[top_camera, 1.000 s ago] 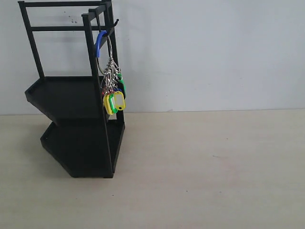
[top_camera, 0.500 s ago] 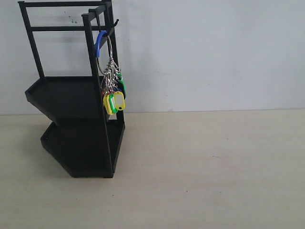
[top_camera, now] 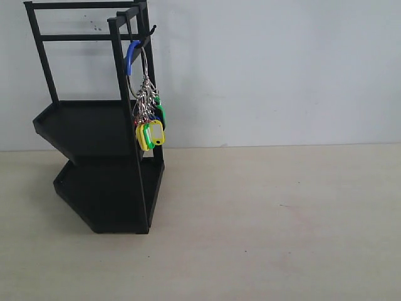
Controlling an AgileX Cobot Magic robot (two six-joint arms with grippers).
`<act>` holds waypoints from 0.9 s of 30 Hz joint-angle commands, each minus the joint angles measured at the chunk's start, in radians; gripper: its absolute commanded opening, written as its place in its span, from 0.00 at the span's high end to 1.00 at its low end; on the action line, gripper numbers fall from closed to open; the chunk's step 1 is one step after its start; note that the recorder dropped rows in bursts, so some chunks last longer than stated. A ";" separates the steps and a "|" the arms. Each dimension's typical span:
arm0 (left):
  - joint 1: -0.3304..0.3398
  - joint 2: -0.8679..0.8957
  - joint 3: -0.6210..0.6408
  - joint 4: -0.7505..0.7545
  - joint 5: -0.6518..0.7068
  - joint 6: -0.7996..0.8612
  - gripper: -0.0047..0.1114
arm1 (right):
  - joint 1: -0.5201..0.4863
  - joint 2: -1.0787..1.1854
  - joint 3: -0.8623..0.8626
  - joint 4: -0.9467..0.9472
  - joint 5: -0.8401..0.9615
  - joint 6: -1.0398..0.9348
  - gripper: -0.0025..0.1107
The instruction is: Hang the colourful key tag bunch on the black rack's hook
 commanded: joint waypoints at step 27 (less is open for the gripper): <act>-0.001 -0.002 -0.001 0.005 -0.008 0.003 0.92 | 0.010 0.017 0.004 -0.818 -0.038 0.650 0.98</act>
